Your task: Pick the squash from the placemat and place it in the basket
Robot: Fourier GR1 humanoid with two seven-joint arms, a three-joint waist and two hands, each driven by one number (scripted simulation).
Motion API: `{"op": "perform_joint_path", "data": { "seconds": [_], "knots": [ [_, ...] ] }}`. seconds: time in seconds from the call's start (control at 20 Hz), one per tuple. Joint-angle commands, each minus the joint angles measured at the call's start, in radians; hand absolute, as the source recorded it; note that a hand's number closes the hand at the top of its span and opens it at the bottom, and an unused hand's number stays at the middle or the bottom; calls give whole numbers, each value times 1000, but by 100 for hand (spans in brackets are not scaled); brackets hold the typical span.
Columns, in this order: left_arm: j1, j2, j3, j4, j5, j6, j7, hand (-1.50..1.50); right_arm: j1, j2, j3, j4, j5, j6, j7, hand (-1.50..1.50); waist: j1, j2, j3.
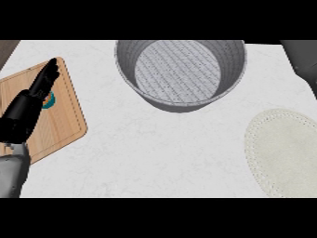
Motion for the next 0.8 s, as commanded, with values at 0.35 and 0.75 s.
{"op": "perform_joint_path", "data": {
  "seconds": [0.35, 0.75],
  "knots": [
    [20, -2, 1, -24, -2, -5, 10, 0, 33, -19, 71, 22, 64, 78, -87, -150, -1, -2, 1],
    [-27, -37, -32, 10, -51, 38, 5, 0, 60, 25, -35, 28, -33, 8, -86, -150, 3, 8, 1]
  ]
}}
